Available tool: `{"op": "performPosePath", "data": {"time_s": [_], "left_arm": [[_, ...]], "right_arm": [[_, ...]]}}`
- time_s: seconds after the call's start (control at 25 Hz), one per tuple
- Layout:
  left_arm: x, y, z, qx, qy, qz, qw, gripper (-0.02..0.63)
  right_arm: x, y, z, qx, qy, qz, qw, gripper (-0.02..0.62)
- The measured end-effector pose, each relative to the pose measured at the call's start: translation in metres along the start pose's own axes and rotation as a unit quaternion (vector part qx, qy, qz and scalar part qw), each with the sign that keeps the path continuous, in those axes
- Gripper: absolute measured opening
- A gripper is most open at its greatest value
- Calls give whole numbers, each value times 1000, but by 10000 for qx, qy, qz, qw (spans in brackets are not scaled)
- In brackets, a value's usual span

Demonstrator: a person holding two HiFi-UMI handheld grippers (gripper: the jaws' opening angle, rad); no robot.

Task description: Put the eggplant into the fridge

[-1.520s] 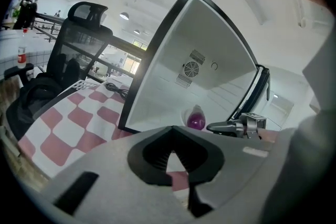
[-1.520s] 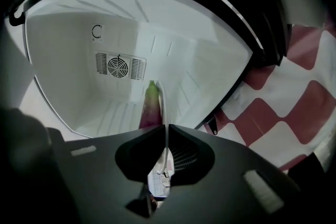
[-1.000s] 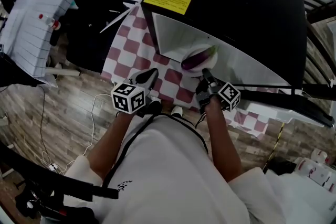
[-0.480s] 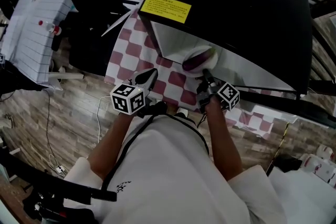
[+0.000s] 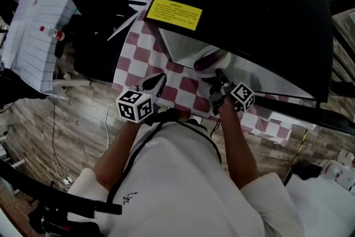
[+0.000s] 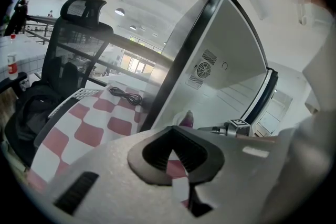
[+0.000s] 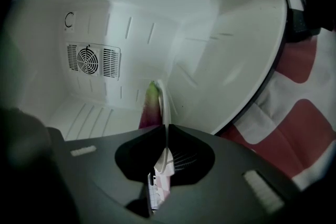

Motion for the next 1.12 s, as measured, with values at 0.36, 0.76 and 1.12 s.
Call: {"op": "performPosePath", "data": {"time_s": [0.36,0.76,1.12], "left_arm": [[0,10,6,-34,6,32,10000,0],[1,10,13,24,40,-28,10000,0],[-1,15,13,16,62,-17,10000,0]], "right_arm": [[19,2,8,-52,-8,-59,10000,26],[23,1,7,-38,-38,-198,9998,29],[27,-1,8,19,-80,-322,9994,28]]}}
Point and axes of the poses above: the fingertips, and each gripper's own axes: x forward along the fingers, y to its left, z out of its top, the point moved 1 cm from there along -x, backward along the fingers, and after that the axes turned 15 degrees about -x, right-handed, at the moved point
